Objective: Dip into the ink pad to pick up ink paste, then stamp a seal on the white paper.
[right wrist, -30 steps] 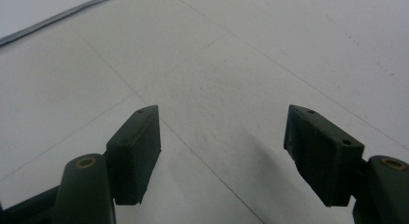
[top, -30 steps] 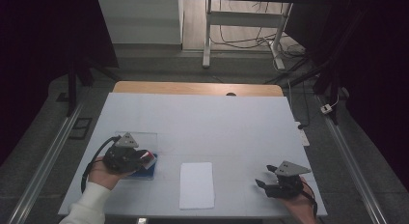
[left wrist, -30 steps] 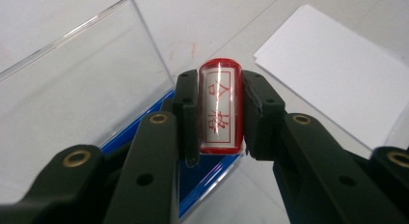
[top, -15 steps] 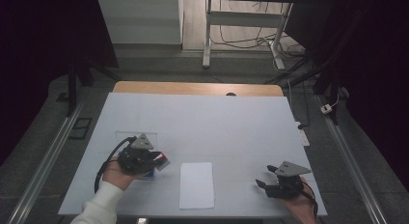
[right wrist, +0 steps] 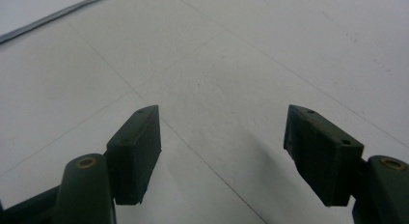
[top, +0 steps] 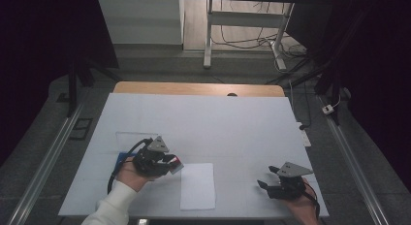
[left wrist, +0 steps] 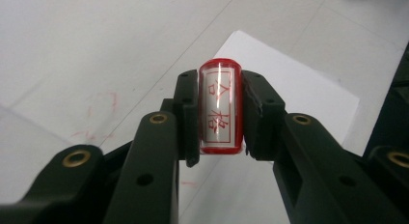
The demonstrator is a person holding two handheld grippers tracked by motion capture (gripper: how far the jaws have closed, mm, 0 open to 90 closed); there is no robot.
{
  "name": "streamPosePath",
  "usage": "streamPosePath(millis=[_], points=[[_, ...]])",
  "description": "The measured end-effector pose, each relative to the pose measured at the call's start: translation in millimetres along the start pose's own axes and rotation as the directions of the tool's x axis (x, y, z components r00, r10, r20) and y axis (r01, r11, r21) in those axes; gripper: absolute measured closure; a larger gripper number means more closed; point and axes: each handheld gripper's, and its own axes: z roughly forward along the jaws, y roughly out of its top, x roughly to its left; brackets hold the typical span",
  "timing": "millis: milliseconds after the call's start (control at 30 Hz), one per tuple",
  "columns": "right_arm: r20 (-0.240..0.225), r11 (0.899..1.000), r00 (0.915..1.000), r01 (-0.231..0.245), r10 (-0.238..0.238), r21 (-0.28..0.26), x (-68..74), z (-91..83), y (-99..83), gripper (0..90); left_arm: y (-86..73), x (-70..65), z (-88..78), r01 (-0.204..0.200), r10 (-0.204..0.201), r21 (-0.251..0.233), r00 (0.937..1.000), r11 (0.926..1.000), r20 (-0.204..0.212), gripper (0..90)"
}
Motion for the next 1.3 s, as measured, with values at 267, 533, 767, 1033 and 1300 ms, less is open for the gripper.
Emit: streamPosePath(millis=[267,533,767,1033,1300], points=[[-0.005,1.000,1.0000,0.004,-0.004,-0.001,-0.2,0.4,0.2,28.9,9.7,-10.5,9.8,-0.024,0.024,0.000,0.9994,0.9997,0.025,69.9],[-0.004,1.000,1.0000,-0.002,0.002,-0.002,-0.3,0.3,-0.1,28.9,15.8,-17.1,17.3,-0.046,0.046,0.010,0.9980,0.9989,0.044,69.9],[0.001,1.000,1.0000,-0.006,0.006,-0.002,-0.4,-2.4,-1.1,28.9,20.3,-24.4,29.1,-0.066,0.064,0.028,0.9960,0.9974,0.062,69.9],[0.015,1.000,0.9999,-0.004,0.004,0.004,-0.7,-2.8,-2.2,29.1,22.3,-28.4,40.3,-0.087,0.082,0.057,0.9935,0.9946,0.079,69.9],[0.006,1.000,1.0000,-0.004,0.004,0.002,-1.0,-3.1,-3.0,29.2,21.5,-32.7,50.2,-0.103,0.095,0.086,0.9910,0.9909,0.094,69.9]])
